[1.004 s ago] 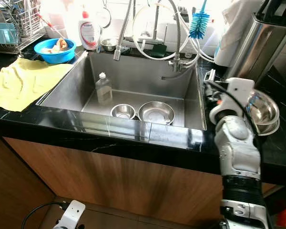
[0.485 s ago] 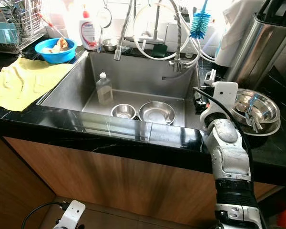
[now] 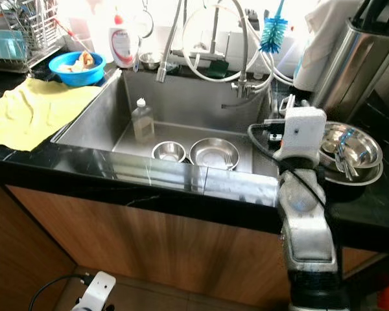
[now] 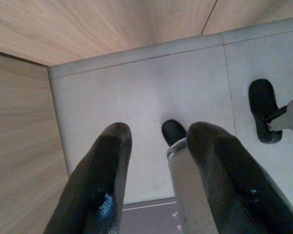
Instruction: Kitchen organization
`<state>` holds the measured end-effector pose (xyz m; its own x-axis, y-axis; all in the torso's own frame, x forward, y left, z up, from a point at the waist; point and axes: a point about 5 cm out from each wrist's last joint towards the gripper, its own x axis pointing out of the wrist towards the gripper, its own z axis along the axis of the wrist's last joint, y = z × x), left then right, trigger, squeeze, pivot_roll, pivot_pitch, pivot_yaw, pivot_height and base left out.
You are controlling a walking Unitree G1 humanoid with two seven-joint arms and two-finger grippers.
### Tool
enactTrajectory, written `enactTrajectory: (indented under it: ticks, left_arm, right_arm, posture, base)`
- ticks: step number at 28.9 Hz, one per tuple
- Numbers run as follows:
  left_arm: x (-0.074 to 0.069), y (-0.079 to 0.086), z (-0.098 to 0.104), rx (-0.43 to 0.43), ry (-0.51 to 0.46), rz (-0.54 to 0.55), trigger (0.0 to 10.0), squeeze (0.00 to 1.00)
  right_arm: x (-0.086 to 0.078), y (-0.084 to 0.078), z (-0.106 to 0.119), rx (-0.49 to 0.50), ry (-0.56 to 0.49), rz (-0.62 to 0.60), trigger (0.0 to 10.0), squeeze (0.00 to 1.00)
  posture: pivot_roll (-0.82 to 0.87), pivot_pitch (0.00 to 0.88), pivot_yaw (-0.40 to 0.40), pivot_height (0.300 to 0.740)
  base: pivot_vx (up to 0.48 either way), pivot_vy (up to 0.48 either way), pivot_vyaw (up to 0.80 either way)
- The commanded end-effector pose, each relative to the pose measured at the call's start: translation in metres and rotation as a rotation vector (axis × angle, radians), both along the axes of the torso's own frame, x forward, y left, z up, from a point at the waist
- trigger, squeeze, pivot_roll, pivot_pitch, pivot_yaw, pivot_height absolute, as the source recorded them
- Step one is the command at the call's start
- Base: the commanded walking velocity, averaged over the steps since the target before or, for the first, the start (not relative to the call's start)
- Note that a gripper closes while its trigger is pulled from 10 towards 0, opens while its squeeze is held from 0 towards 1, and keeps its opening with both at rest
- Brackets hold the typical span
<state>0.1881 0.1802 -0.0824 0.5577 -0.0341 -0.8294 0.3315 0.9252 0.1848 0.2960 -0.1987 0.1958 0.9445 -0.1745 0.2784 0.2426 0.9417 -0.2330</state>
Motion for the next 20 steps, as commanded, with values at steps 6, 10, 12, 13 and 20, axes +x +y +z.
enactTrajectory:
  ticks: [6, 10, 12, 13, 20]
  left_arm:
    - [-0.001, 0.001, 0.0, 0.015, 0.005, -0.028, 10.0, 0.0]
    - [0.0, 0.001, 0.0, 0.017, 0.005, -0.033, 10.0, 0.0]
    - [0.0, 0.001, 0.0, 0.019, 0.006, -0.038, 10.0, 0.0]
    - [0.0, 0.001, 0.0, 0.02, 0.006, -0.039, 10.0, 0.0]
    - [0.001, 0.001, 0.0, 0.022, 0.004, -0.044, 10.0, 0.0]
  right_arm:
    - [-0.006, 0.003, 0.01, -0.031, -0.058, -0.023, 10.0, 0.0]
    - [-0.028, -0.007, -0.005, 0.004, -0.038, -0.101, 10.0, 1.0]
    - [-0.044, -0.013, -0.007, -0.004, -0.053, -0.138, 10.0, 1.0]
    - [-0.046, -0.014, -0.007, -0.005, -0.057, -0.147, 10.0, 1.0]
    - [-0.057, -0.026, -0.013, -0.014, -0.044, -0.223, 10.0, 0.42]
  posture:
    - [-0.14, 0.011, -0.036, 0.74]
    - [-0.15, 0.026, -0.031, 0.74]
    - [-0.15, 0.027, -0.031, 0.74]
    - [-0.16, 0.027, -0.033, 0.74]
    - [-0.16, 0.012, -0.037, 0.74]
  base:
    - [0.0, 0.0, 0.0]
    - [0.0, 0.0, 0.0]
    - [0.0, 0.0, 0.0]
    - [0.0, 0.0, 0.0]
    - [0.0, 0.0, 0.0]
